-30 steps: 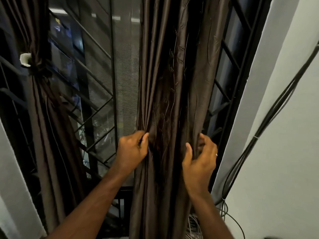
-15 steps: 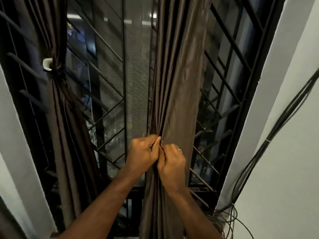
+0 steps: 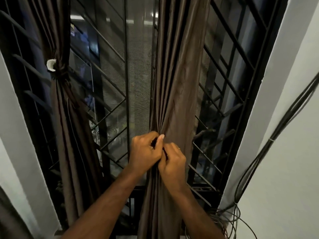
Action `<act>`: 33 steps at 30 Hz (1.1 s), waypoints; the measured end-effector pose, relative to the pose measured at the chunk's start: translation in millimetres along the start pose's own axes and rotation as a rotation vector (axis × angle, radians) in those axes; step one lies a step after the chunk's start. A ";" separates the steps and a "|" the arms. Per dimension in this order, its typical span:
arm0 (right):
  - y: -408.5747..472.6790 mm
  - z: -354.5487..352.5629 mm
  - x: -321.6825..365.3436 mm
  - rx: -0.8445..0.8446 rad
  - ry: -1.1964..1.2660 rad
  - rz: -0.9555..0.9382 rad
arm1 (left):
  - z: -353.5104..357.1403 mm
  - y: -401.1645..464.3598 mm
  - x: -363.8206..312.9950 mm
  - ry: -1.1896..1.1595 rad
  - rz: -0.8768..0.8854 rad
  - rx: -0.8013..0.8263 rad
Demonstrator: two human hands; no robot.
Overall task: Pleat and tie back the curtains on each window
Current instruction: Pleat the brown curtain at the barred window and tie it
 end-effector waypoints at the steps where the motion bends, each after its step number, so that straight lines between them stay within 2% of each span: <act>1: 1.7 -2.0 0.5 0.032 0.022 -0.015 | -0.3 0.8 2.6 0.006 -0.001 -0.006; 3: 8.3 -14.5 -1.3 0.043 0.063 -0.033 | -2.1 0.3 8.3 0.010 0.000 -0.009; 5: 19.1 -37.4 -14.8 -0.082 0.089 0.029 | -4.7 -1.9 13.8 0.008 -0.002 -0.008; 7: 32.8 -54.6 -42.9 -0.198 0.127 0.209 | -5.8 -3.6 18.4 0.000 -0.012 -0.007; 8: 40.9 -56.6 -60.9 -0.203 0.167 0.331 | -5.7 -3.5 19.9 -0.005 -0.014 -0.007; 11: 58.5 -41.1 -102.0 -0.020 0.381 0.676 | -4.0 -2.3 22.7 -0.010 -0.015 0.001; 13: 60.7 -31.2 -111.0 0.112 0.516 0.749 | -3.1 -2.5 24.4 -0.010 -0.015 0.004; 17: 50.4 -39.1 -116.4 0.070 0.569 0.682 | -5.7 -0.9 26.1 -0.005 -0.011 -0.005; 22: 42.6 -60.6 -129.6 -0.153 0.494 0.654 | -8.2 1.8 28.1 0.039 0.010 -0.005; 26: 42.3 -60.7 -107.9 -0.118 0.443 0.531 | -4.2 1.7 30.2 0.066 0.002 -0.010; 28: 36.6 -66.6 -92.8 -0.162 0.328 0.430 | -2.0 0.7 31.9 0.089 -0.003 -0.010; 31: 26.2 -76.4 -76.8 -0.322 0.136 0.308 | -1.0 0.7 32.3 0.138 0.004 -0.008; 33: 23.3 -66.1 -63.6 -0.311 0.043 0.240 | 1.3 1.3 28.0 0.185 0.046 0.000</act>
Point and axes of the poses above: each hand's wrist, its own y-axis towards the middle knuckle, its own z-axis out of the palm, x = y × z, the point moved 9 cm from there along y, towards the middle knuckle, and after that the axes turned 11 degrees about z, right-handed, at the moved point
